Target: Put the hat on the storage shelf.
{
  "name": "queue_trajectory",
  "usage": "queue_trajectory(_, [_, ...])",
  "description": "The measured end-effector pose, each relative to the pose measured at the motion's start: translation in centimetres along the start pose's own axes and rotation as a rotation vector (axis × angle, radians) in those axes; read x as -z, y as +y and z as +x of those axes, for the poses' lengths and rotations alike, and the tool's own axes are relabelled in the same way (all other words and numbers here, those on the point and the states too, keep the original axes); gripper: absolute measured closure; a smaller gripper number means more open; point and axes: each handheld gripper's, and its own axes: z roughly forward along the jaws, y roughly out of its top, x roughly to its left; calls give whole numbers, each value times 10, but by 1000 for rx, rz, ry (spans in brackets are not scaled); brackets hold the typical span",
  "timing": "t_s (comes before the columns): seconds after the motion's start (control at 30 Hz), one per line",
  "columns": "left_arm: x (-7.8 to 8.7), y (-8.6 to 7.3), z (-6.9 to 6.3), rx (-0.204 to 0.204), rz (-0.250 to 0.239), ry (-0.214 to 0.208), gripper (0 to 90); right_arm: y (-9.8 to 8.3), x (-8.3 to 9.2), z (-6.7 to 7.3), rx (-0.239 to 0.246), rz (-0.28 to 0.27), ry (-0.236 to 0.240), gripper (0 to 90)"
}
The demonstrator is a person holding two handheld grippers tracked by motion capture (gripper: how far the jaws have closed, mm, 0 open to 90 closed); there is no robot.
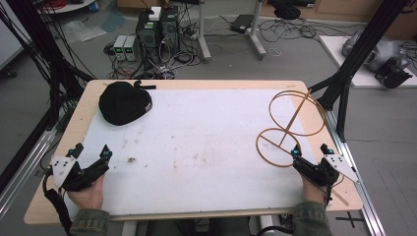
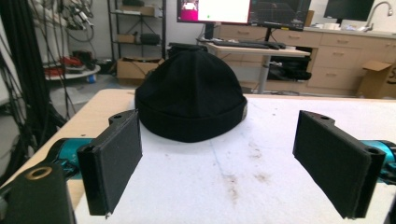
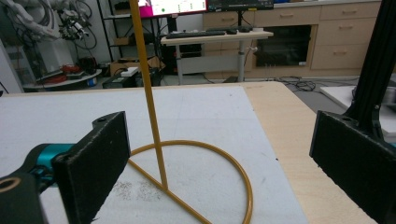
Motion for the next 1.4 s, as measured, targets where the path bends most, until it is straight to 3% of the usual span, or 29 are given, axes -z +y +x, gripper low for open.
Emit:
queue_trajectory(0.3, [-15, 19, -1, -8, 3, -12, 157, 1, 6, -3, -9, -15, -16, 41])
queue_trajectory(0.6, [-43, 52, -3, -34, 30, -38, 155, 1, 7, -1, 9, -6, -12, 41])
queue_trajectory(0.77, [-64, 71, -4, -92, 69, -14, 158, 1, 7, 0, 9, -9, -9, 41])
queue_trajectory(1.03, [-92, 74, -3, -88, 123, -5, 157, 1, 5, 2, 9, -4, 3, 41])
queue_trajectory(1.17, [-119, 74, 4, -67, 168, 7, 160, 1, 4, 4, 10, -7, 8, 41])
queue_trajectory(1.4, [-146, 72, 10, -83, 214, 26, 161, 1, 1, 8, 22, 2, 22, 41])
